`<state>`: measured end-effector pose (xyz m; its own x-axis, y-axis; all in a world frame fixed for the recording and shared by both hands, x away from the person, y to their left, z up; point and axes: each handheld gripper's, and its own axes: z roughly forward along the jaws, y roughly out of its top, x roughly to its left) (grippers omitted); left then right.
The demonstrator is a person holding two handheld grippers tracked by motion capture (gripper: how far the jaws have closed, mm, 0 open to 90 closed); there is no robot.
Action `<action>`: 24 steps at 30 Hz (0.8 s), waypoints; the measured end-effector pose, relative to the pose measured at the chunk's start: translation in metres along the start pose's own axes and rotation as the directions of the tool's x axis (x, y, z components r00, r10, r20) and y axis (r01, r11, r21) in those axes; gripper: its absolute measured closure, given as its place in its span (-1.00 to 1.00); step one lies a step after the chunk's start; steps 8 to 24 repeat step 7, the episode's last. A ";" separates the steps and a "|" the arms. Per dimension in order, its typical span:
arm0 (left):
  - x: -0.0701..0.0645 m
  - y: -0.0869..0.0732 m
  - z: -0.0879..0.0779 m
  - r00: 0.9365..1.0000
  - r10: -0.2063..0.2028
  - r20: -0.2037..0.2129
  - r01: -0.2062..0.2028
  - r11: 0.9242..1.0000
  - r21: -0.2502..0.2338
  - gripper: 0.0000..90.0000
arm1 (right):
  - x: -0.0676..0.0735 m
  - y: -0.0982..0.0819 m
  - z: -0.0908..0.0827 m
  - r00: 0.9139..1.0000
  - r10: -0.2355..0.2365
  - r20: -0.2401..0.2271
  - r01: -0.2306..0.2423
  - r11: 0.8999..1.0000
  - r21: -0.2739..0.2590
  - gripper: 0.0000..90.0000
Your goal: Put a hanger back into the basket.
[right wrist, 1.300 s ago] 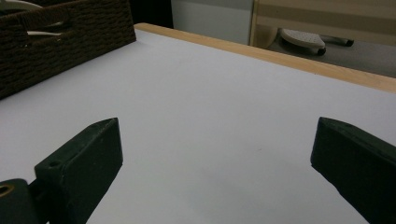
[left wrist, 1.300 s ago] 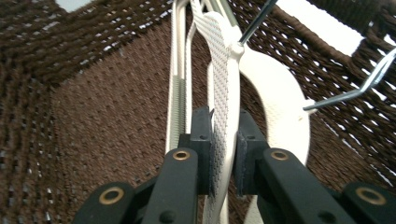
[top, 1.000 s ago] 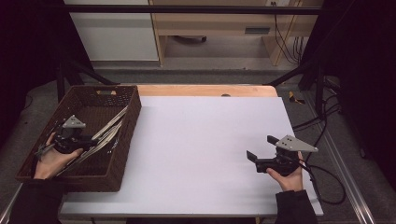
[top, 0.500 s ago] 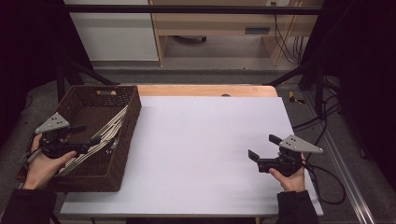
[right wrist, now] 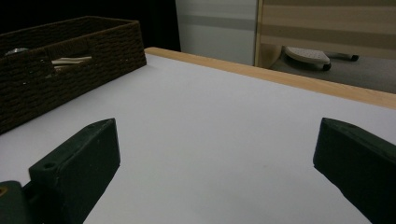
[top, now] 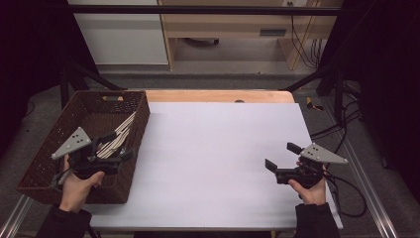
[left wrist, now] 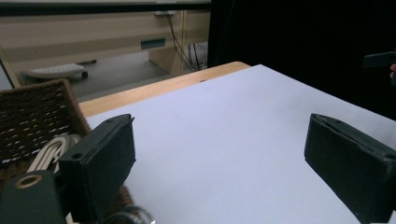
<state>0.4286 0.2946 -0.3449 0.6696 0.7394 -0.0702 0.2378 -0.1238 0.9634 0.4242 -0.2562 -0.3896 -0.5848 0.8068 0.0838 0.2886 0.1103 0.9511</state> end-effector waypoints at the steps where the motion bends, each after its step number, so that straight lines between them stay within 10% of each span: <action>1: -0.003 -0.002 0.003 1.000 -0.009 0.008 0.009 1.000 -0.004 -0.81 | 0.000 0.000 -0.001 1.000 0.001 -0.001 -0.001 1.000 -0.003 -0.98; 24: -0.015 -0.009 0.017 1.000 -0.005 0.008 0.005 1.000 0.025 -0.85 | 0.000 0.000 -0.003 1.000 0.007 -0.009 -0.007 1.000 -0.010 -0.98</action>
